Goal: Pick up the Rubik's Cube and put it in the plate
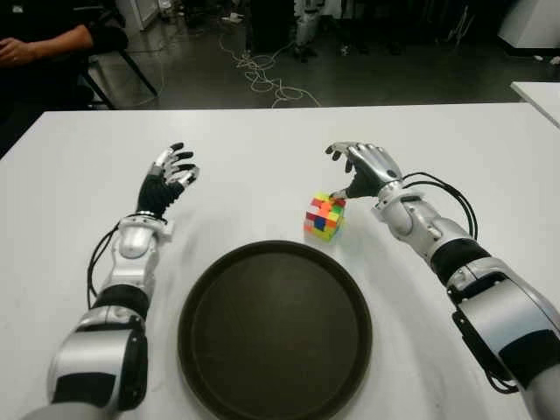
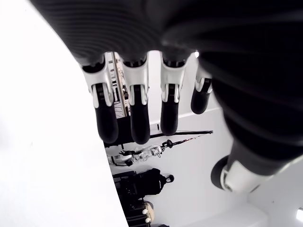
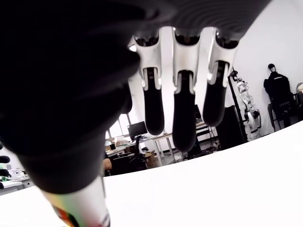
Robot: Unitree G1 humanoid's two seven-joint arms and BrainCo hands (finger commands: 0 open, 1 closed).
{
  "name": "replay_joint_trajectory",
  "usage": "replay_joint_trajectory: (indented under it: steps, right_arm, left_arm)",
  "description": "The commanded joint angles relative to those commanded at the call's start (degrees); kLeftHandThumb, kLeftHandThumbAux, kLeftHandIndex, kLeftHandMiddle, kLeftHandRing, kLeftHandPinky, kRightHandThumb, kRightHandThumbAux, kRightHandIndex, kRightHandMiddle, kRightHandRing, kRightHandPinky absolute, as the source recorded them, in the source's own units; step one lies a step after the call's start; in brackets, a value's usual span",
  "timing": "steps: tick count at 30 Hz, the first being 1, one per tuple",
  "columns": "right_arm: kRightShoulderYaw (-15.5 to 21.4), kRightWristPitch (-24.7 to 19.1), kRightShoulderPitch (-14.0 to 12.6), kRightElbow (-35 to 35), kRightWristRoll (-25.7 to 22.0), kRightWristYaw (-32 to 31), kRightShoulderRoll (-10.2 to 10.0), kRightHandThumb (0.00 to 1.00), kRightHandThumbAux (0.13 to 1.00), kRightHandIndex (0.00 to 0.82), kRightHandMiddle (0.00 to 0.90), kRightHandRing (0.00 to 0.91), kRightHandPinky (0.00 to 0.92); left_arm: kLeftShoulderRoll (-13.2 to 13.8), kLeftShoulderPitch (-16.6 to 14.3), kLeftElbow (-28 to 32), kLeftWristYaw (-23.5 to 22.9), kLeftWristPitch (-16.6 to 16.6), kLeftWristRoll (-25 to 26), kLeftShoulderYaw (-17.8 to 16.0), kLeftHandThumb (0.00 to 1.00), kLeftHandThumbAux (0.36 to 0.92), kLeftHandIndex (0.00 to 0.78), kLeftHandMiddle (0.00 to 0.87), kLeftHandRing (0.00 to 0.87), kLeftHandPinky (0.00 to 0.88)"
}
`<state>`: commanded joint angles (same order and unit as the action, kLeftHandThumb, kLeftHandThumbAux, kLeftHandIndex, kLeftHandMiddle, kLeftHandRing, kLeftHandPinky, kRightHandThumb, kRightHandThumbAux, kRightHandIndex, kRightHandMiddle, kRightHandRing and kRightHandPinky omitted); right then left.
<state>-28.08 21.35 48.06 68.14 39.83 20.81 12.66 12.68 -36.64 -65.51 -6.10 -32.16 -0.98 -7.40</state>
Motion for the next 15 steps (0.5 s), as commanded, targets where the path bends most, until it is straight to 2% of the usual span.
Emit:
replay_joint_trajectory:
  steps: [6,15]
  right_arm:
    - [0.08,-0.44,0.07,-0.04,0.01,0.35,-0.10,0.000,0.912,0.265,0.377,0.433,0.465]
    - [0.87,0.06,0.07,0.31,-0.71,1.28,-0.16,0.000,0.931,0.289,0.416,0.466,0.493]
  left_arm:
    - [-0.01,-0.13,-0.19,-0.11,0.22,0.00,-0.14,0.174,0.639,0.116,0.210,0.225,0.260]
    - [0.03,-0.25,-0.40,0.06,0.22,-0.26,0.00,0.173,0.654,0.109,0.201,0.210,0.250]
